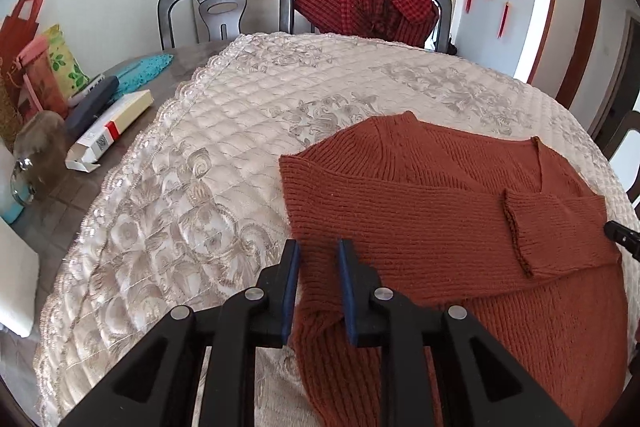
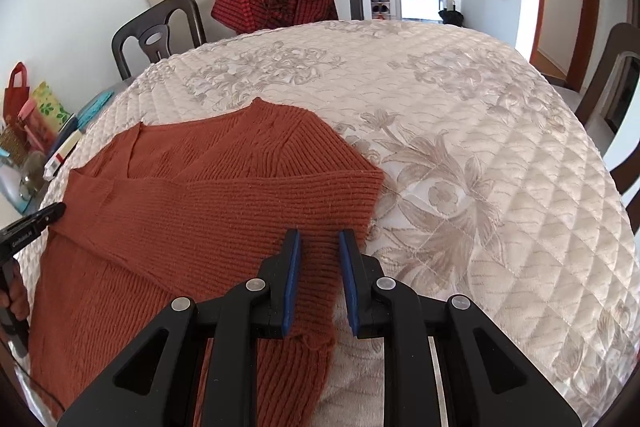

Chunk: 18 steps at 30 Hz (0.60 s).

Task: Fold small clothes
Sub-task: 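Open the left tool and move the right tool toward the sweater's other side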

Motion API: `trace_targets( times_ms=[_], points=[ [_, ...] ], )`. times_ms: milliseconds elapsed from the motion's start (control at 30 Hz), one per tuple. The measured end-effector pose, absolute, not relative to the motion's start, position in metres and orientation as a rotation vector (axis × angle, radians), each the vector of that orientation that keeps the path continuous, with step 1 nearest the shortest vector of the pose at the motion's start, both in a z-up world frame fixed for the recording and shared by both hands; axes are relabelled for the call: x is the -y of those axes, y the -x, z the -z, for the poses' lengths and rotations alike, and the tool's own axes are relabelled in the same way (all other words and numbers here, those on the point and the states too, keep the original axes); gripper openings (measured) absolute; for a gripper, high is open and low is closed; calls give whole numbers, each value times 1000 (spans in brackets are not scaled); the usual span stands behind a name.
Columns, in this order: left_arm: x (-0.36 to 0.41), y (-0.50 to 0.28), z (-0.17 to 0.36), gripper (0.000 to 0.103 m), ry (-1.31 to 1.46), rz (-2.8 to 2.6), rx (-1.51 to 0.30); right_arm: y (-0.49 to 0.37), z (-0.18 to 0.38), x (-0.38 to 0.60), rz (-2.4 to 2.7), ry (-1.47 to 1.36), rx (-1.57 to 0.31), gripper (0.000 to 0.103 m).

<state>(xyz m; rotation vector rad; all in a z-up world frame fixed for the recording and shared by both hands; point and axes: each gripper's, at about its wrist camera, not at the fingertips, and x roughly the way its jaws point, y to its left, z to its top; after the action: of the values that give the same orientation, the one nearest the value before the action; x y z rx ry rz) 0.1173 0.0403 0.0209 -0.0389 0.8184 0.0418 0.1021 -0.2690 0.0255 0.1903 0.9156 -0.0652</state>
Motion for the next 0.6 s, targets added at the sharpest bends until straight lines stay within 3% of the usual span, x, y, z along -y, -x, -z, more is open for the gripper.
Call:
trace_targets(
  times_ms=[600],
  points=[
    [-28,-79,-24,26,-3,-17,-822,-58,-37,250,6,-176,-913,20]
  ],
)
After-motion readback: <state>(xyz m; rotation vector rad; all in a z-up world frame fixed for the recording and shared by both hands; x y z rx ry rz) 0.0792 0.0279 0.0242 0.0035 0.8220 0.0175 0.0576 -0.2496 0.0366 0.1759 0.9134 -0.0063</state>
